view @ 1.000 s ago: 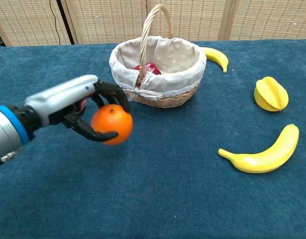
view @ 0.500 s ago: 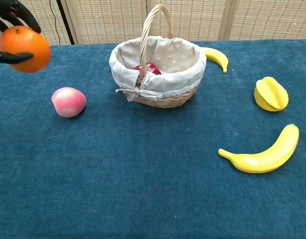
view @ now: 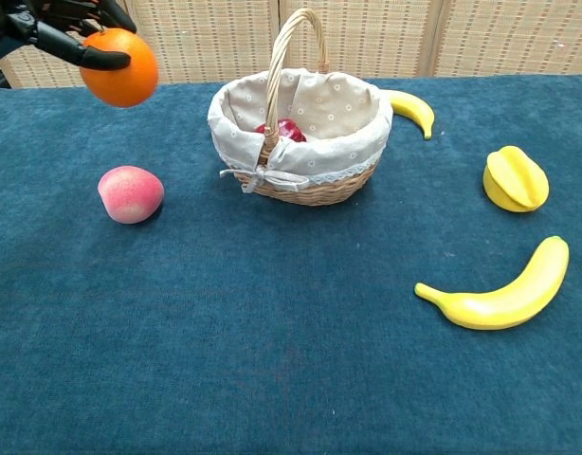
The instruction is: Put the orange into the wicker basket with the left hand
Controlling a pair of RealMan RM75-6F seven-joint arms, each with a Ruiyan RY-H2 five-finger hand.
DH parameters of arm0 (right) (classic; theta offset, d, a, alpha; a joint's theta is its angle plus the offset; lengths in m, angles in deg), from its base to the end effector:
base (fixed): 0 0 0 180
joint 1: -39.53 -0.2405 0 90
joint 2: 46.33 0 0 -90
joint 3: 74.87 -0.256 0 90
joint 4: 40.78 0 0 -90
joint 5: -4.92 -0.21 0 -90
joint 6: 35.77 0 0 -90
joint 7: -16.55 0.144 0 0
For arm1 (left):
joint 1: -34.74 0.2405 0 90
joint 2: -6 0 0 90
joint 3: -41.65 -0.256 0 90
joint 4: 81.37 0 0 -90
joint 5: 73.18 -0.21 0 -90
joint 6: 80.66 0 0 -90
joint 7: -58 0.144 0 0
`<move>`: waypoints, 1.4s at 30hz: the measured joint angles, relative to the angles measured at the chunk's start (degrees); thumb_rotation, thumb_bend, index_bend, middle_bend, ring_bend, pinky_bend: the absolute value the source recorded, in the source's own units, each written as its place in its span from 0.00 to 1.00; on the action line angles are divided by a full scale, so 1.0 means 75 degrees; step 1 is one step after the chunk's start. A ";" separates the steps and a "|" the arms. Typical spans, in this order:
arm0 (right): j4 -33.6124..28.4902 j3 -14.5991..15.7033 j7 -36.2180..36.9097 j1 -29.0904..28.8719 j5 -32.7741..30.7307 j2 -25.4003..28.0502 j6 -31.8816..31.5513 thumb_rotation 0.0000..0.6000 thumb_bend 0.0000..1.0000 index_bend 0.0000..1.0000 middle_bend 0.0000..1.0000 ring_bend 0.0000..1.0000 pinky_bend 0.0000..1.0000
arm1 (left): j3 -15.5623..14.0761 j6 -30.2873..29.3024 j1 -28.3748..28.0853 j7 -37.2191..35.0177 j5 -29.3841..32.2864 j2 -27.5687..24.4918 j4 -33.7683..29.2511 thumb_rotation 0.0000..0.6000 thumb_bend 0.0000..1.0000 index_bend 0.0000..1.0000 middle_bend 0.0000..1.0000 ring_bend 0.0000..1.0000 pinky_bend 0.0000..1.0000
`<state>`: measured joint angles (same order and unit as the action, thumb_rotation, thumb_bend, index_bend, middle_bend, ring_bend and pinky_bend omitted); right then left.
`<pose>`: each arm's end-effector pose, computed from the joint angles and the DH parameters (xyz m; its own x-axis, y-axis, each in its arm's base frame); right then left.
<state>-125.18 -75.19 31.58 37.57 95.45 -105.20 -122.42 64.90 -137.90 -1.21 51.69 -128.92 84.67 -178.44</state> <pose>-0.3431 -0.1568 0.1977 0.3710 -0.0407 0.9278 -0.9286 -0.0265 0.3701 -0.1433 0.3609 0.0709 -0.2282 0.2189 0.9487 0.9621 -0.0989 0.2542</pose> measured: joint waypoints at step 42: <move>0.0118 0.0091 0.0368 -0.0055 0.0085 -0.0049 0.0184 1.00 0.00 0.00 0.00 0.00 0.00 | -0.0772 -0.0633 -0.1408 0.2592 0.0352 0.0405 0.0715 1.00 0.13 0.05 0.00 0.00 0.00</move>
<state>-124.29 -74.51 34.34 37.15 96.08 -105.56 -121.04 59.11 -142.65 -11.77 71.13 -126.28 87.70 -173.07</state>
